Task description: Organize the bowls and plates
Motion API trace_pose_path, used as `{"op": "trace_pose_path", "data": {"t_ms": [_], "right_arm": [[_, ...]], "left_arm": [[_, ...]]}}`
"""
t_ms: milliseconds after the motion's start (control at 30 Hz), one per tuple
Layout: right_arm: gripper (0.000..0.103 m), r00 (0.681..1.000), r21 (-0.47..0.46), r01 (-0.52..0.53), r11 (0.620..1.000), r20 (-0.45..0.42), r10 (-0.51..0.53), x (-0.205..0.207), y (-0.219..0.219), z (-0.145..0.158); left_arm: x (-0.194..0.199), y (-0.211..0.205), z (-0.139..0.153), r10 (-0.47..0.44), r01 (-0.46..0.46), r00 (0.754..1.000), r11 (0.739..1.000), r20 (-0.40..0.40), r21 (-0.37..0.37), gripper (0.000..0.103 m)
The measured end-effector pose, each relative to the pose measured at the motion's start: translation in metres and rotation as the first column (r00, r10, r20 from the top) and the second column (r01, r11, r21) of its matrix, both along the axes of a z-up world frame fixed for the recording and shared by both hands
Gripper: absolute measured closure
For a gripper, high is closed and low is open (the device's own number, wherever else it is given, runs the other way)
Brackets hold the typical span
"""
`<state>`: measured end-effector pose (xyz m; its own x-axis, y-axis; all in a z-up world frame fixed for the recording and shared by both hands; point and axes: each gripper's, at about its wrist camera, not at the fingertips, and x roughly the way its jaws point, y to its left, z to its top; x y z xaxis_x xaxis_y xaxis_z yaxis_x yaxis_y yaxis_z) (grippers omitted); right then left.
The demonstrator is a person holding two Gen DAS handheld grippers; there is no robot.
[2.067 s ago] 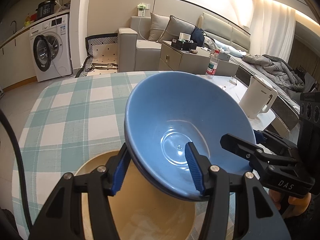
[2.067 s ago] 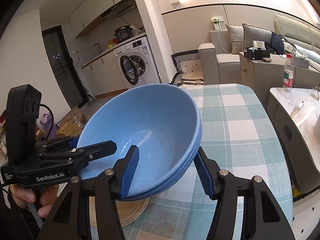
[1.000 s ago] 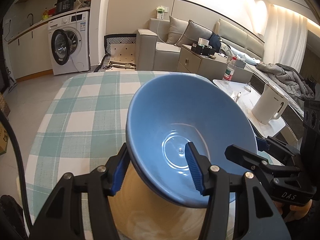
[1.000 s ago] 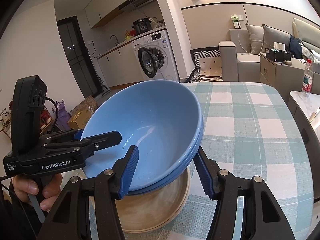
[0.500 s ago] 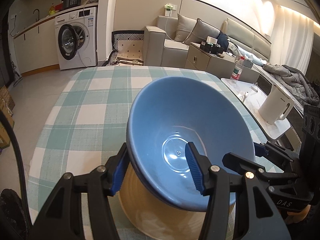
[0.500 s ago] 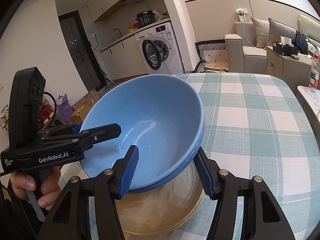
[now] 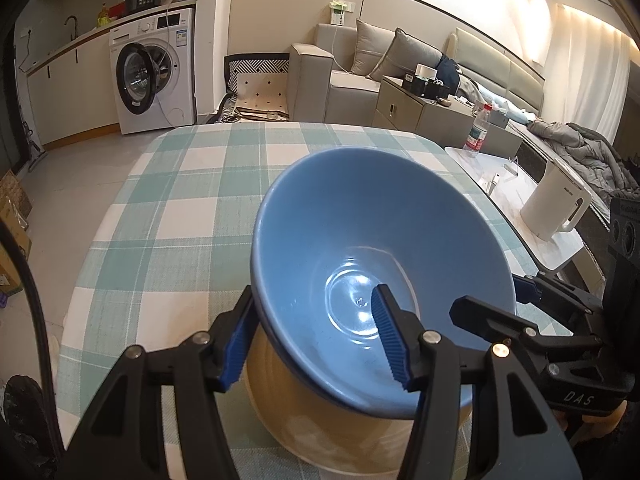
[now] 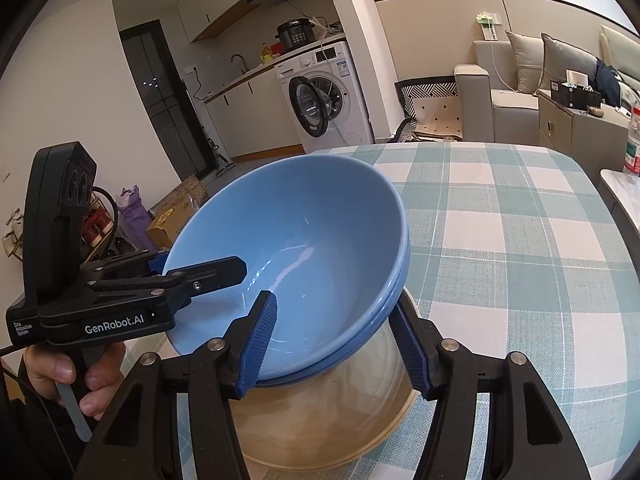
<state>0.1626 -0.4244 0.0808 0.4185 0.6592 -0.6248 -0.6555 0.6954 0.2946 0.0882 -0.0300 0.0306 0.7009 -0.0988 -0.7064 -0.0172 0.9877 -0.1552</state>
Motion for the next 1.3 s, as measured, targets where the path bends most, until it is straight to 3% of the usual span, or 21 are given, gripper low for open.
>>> {"op": "trace_pose_path", "data": {"t_ms": [233,367,533,600,667,733,967,1300], "right_arm": [[0.026,1.000,0.018,-0.025,1.000,0.013,0.025,-0.004,0.003,0.001],[0.016,1.000,0.030,-0.013,0.999,0.018,0.013,-0.003,0.001,0.000],[0.010,0.999,0.022,-0.009,1.000,0.033,0.009,-0.004,0.001,0.001],[0.001,1.000,0.023,-0.004,1.000,0.031,0.004,-0.003,0.000,0.001],[0.001,0.999,0.033,-0.004,0.999,0.034,0.003,-0.003,0.000,0.002],[0.001,0.999,0.034,-0.008,0.999,0.041,0.006,-0.004,0.000,0.003],[0.001,0.997,0.025,-0.016,1.000,0.070,0.015,-0.009,0.001,0.006],[0.001,0.992,0.024,-0.033,0.999,0.119,0.030,-0.019,0.002,0.011]], "left_arm": [[0.003,0.000,-0.003,-0.008,0.008,1.000,1.000,-0.012,-0.003,0.040],[0.001,-0.002,-0.001,-0.009,0.009,1.000,1.000,-0.002,0.006,0.026],[-0.001,-0.001,-0.003,-0.012,0.012,1.000,1.000,0.001,0.014,0.024],[-0.003,0.003,-0.003,-0.001,0.001,1.000,1.000,0.006,0.008,0.021],[-0.005,0.006,-0.003,0.008,-0.008,1.000,1.000,0.012,0.000,0.010],[-0.008,0.008,-0.002,0.010,-0.010,1.000,1.000,0.028,0.005,0.006],[-0.024,0.019,0.001,0.019,-0.021,0.996,1.000,0.090,0.015,0.000],[-0.057,0.038,0.008,0.016,-0.026,0.974,0.999,0.224,0.041,0.000]]}}
